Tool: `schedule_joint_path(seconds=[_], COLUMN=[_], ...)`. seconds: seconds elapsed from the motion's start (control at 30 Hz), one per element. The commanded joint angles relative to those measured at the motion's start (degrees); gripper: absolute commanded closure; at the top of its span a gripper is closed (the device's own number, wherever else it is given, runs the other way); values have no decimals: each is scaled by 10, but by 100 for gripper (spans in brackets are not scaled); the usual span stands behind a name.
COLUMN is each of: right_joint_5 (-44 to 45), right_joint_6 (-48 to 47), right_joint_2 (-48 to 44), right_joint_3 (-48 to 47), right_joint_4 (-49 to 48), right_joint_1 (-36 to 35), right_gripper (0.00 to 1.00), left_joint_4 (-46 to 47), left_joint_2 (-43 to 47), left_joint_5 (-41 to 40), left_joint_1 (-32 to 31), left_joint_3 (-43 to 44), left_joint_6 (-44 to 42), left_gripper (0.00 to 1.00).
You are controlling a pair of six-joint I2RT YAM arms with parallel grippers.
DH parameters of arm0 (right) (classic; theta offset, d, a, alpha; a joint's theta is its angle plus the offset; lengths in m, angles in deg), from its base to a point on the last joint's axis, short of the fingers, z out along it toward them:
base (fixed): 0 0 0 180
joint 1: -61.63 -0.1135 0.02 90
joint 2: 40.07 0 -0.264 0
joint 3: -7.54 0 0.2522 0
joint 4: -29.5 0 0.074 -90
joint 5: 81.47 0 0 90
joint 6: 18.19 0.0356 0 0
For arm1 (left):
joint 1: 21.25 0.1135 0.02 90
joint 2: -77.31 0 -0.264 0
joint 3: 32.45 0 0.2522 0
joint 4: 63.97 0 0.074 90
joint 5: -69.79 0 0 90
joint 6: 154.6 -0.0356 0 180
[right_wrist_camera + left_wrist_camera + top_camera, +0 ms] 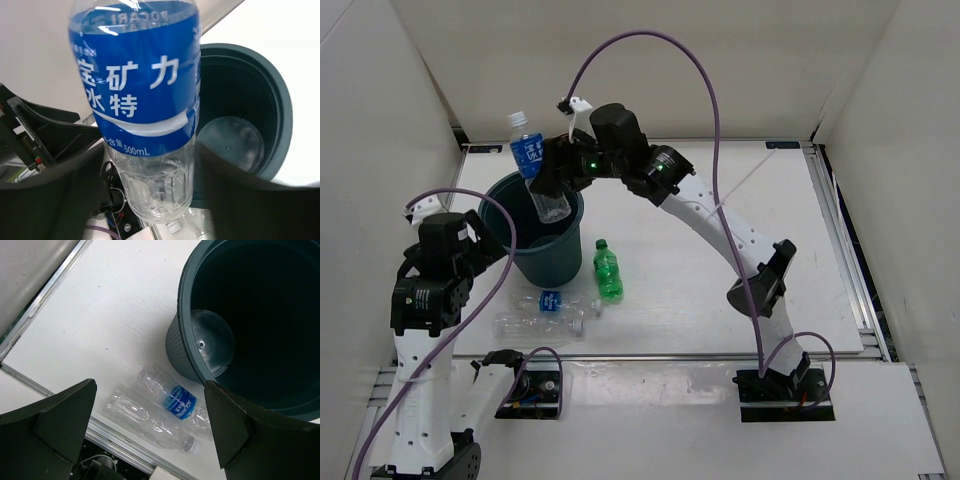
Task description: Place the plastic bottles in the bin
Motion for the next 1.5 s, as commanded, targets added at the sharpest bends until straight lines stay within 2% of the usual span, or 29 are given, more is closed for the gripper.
schedule_joint_path(seconds=[0.0,0.03,0.13,0.23,0.3,0.37,0.47,0.57,0.6,0.77,0.83,1.03,1.47], right_joint_5=[16,35,106,126,174,213,219,197,144,34,19,-85,-170], right_joint_6=[-25,-37,-52,-62,-67,-59,-42,-15,-22,-15,-2,4,37], right_joint_2=[-6,-17,-67,-102,-143,-197,-238,-261,-262,-259,-245,-154,-6], right_joint_3=[-21,-21,-1,12,36,129,241,313,383,471,492,490,493], right_joint_4=[-32,-32,-32,-21,-8,-13,-18,-8,-8,-11,-11,-11,-71], right_joint_1=[-6,-6,-6,2,8,13,39,67,73,95,100,116,116], right_gripper=[8,0,0,0,0,0,0,0,0,0,0,0,0], left_joint_4=[-13,-13,-13,1,9,9,20,20,20,7,7,2,-29], left_joint_2=[3,3,10,25,32,38,44,44,44,44,49,49,49], left_joint_5=[-8,-8,3,9,9,2,2,-4,-4,-10,-10,-10,-20], left_joint_1=[2,2,2,2,2,2,2,2,2,2,2,2,2], left_joint_3=[14,14,2,-24,-35,-35,-46,-52,-52,-70,-70,-75,-49], left_joint_6=[34,48,67,82,89,102,102,108,108,120,126,131,121], left_gripper=[0,0,0,0,0,0,0,0,0,0,0,0,0])
